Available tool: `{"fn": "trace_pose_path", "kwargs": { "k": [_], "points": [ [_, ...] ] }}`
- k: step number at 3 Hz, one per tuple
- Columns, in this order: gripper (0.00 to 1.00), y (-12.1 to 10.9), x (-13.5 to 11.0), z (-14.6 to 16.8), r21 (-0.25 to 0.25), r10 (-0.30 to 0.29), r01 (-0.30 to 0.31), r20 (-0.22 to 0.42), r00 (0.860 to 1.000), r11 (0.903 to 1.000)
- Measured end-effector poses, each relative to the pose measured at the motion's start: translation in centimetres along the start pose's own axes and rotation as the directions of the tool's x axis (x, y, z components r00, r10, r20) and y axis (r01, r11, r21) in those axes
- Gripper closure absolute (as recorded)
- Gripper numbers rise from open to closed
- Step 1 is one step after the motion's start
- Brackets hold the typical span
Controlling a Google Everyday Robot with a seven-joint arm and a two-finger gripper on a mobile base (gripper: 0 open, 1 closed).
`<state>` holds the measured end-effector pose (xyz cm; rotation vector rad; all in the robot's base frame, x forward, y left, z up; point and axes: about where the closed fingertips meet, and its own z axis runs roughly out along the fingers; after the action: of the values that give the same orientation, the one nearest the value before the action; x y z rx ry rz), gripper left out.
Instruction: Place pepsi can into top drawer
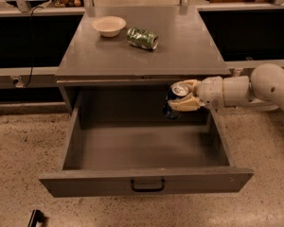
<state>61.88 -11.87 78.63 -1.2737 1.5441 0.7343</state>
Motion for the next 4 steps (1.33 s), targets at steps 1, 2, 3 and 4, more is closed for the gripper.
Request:
{"fn": "trace_pose_path", "kwargs": {
  "k": [1,2,3,4],
  "points": [
    [0.36,1.1,3.1,-0.7,-0.023,-0.019,0.019,-0.022,1.000,0.9996],
    [0.11,2.8,5.5,-0.9,-0.080,-0.013,0.011,-0.032,0.999,0.9967],
    [0.00,4.7,7.2,0.8,-0.160,0.001,-0.008,-0.043,0.999,0.9871],
    [0.00,4.8,7.3,0.9,-0.165,0.002,-0.009,-0.043,0.999,0.9862]
  ]
}}
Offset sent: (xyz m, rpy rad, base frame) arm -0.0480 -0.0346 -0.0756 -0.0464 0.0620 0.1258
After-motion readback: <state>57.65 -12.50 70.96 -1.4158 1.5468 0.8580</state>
